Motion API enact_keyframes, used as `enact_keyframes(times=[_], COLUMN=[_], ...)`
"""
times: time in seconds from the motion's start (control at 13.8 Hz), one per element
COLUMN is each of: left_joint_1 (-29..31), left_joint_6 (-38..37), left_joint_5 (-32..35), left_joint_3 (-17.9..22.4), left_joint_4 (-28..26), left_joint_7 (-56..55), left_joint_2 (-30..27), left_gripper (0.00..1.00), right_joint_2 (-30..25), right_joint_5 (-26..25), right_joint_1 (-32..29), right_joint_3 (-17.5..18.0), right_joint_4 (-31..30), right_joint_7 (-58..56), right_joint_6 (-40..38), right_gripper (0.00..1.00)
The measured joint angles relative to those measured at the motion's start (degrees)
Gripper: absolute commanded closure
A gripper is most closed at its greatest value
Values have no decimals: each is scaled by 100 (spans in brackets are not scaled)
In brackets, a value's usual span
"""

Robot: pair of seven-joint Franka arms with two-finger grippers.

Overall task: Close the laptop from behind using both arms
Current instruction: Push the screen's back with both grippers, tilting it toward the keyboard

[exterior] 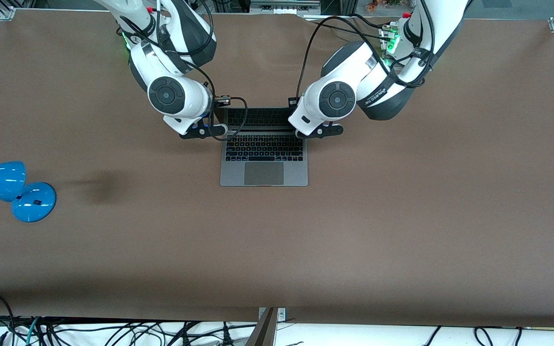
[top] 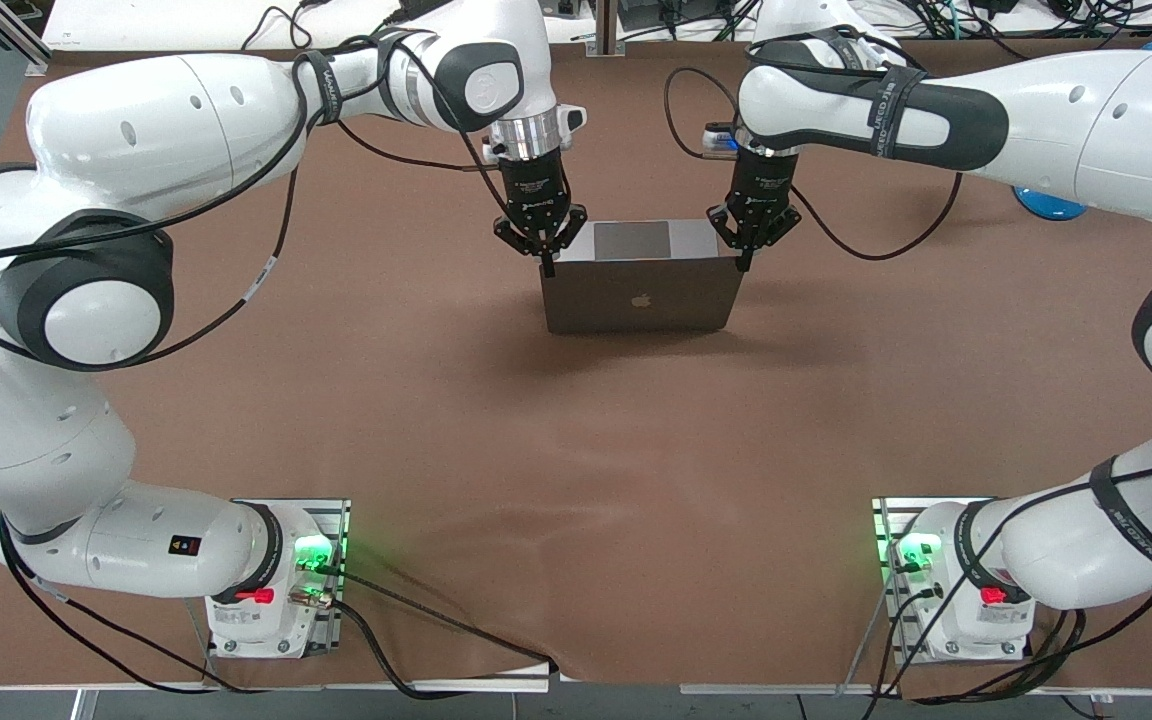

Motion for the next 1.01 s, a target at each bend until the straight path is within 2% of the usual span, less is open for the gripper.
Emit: enact_keyframes(times=[0.58, 1.01], left_joint_1=[-1, -1], left_joint_6=[236, 526], left_joint_5=[87, 443], left_joint_3=[44, 60], left_joint_4=[1, 11], left_joint_7=[0, 0], left_joint_2=[118, 316], left_gripper=[100, 100], right_joint_2=[166, 316], right_joint_5=[-31, -147], right_joint_1=[0, -5], right_joint_3=[-32, -205], right_joint_4=[-8, 20], right_joint_7=[-52, -632], right_joint_6=[677, 919], right_gripper=[100, 100])
